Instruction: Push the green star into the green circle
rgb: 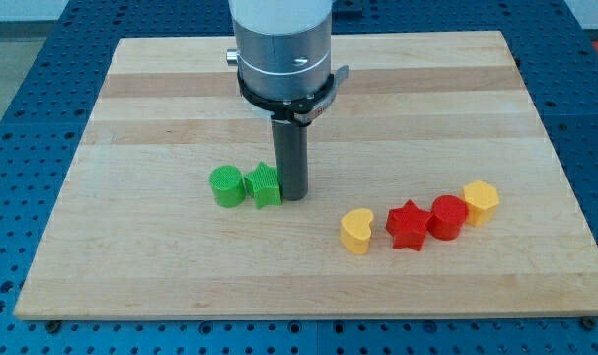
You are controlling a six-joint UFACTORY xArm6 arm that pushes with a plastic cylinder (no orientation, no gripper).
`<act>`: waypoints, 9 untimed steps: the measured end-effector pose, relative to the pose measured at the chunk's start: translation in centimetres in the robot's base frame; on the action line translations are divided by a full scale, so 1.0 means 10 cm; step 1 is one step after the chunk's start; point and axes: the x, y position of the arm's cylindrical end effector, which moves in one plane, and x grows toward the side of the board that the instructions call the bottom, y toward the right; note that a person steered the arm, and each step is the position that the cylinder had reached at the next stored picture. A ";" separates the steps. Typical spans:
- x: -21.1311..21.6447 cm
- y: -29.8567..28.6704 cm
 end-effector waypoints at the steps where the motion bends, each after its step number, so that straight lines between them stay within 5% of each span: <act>1: 0.00 0.00; 4: 0.00 0.84; 7: 0.00 0.02; 8: 0.23 -0.30; 9: 1.26 -0.24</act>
